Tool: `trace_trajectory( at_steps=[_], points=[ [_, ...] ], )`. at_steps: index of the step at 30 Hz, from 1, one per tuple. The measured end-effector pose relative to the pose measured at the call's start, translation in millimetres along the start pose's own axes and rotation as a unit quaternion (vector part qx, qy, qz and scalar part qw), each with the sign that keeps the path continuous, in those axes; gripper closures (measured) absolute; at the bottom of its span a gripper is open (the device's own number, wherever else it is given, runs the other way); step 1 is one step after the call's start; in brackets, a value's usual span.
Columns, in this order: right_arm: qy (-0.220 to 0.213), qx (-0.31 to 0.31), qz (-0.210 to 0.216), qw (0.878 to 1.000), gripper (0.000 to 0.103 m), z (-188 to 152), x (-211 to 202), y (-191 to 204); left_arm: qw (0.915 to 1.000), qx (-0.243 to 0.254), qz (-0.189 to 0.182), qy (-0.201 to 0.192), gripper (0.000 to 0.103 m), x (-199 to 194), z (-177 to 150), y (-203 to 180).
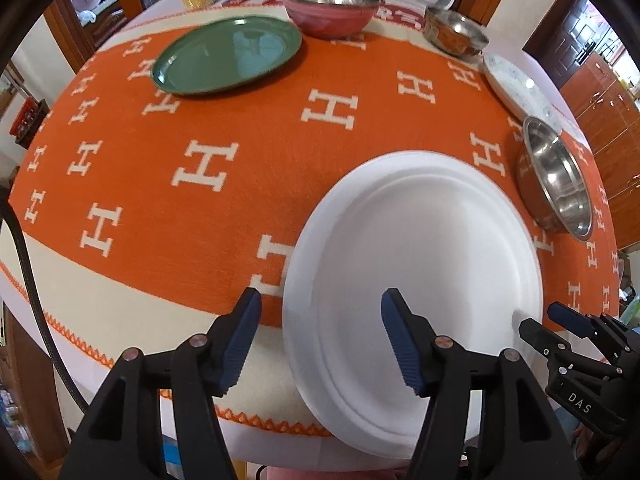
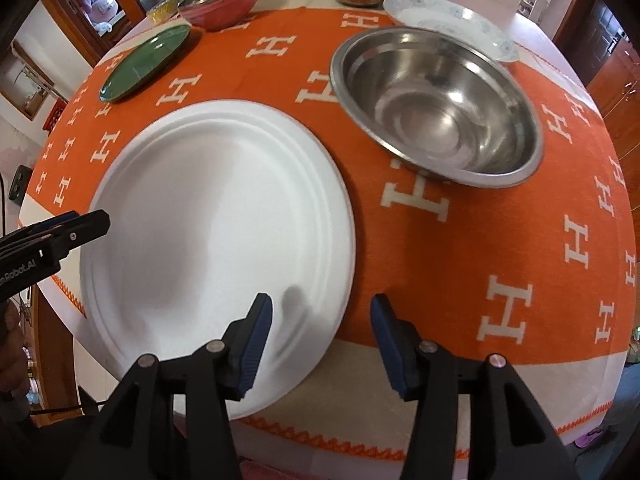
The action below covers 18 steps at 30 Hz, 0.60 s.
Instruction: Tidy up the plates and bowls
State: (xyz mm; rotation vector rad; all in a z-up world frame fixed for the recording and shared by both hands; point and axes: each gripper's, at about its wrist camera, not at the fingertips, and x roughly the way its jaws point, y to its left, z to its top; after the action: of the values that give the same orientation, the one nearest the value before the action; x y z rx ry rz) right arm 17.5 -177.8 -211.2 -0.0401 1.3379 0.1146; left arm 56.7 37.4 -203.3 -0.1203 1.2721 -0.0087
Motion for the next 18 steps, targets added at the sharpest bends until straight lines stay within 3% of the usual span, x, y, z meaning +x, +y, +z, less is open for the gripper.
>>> trace_trajectory(
  at_steps=[8, 18],
  points=[
    [-0.061, 0.007, -0.003, 0.998, 0.051, -10, -34, -11, 0.9986, -0.004, 0.0, -0.053, 0.03, -40, -14, -3],
    [-0.159, 0.027, -0.012, 0.987, 0.051, -31, -81, -18, 0.9921, 0.012, -0.003, -0.125, 0.023, -99, -29, -16]
  ],
)
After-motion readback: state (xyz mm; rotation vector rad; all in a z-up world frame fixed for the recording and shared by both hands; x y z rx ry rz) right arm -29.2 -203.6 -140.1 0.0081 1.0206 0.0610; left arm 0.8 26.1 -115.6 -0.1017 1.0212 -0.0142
